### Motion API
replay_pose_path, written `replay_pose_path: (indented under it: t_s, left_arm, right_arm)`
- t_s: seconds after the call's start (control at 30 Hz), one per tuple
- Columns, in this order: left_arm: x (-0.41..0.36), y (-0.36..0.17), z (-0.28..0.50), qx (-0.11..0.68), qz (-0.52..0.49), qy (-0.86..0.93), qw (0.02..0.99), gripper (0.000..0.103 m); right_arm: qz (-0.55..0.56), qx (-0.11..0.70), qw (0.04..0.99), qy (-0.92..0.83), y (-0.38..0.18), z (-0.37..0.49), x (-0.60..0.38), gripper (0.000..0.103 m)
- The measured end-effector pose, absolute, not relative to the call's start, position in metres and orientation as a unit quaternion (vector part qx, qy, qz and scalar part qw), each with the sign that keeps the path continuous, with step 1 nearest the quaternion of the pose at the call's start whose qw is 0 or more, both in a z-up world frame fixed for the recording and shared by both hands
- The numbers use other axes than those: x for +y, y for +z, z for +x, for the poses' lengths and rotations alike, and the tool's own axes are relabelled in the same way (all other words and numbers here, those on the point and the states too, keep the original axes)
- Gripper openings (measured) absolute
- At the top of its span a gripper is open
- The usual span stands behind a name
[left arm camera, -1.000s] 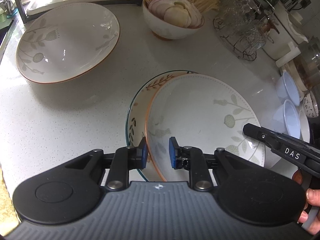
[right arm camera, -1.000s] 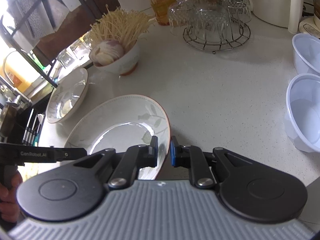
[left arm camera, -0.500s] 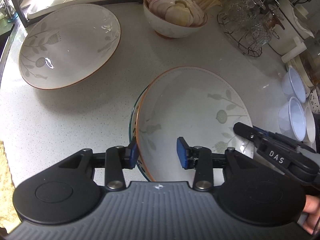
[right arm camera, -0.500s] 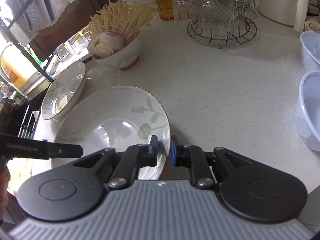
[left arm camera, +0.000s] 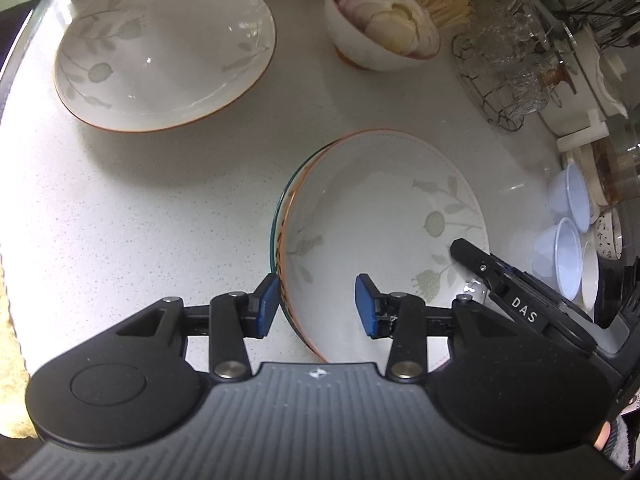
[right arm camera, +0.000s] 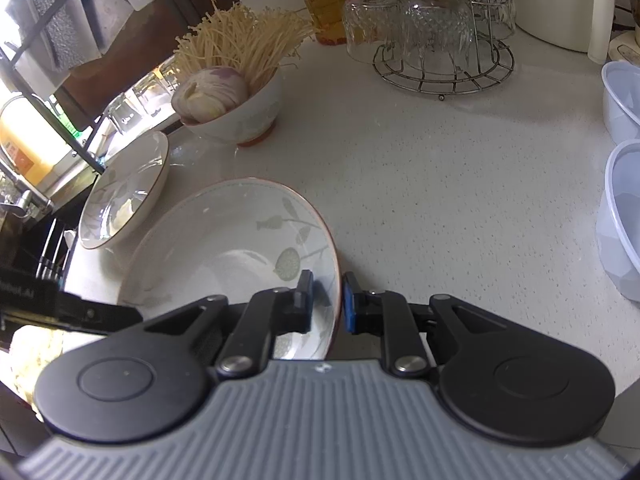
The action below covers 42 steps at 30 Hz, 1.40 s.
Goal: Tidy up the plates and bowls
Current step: 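Lower the white plate onto the floral plate and open both grippers, then move both open grippers to the second white leaf-pattern plate by the rack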
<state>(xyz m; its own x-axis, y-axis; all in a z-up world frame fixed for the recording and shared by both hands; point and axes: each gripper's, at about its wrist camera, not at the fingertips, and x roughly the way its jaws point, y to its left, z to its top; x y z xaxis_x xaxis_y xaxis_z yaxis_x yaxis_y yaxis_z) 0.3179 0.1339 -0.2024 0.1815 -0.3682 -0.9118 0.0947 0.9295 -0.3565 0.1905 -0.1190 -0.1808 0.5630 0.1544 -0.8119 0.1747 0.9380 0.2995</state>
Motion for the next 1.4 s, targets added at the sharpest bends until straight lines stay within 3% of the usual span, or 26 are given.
replay_pose_path:
  t_s: [0.33, 0.47, 1.03, 1.4]
  left_arm:
    - [0.127, -0.172, 0.299, 0.570, -0.081, -0.147, 0.804, 0.046]
    - [0.121, -0.155, 0.290, 0.545, -0.073, -0.148, 0.822, 0.046]
    - [0.103, -0.073, 0.246, 0.459, -0.072, -0.168, 0.870, 0.049]
    - [0.088, -0.044, 0.220, 0.413, -0.048, -0.181, 0.891, 0.051]
  right_arm:
    - [0.192, 0.456, 0.869, -0.010, -0.172, 0.189, -0.127, 0.021]
    - [0.190, 0.449, 0.873, -0.001, -0.161, 0.187, -0.128, 0.028]
    - [0.161, 0.367, 0.915, 0.039, -0.064, 0.147, -0.133, 0.028]
    - [0.148, 0.347, 0.925, 0.046, -0.039, 0.120, -0.135, 0.028]
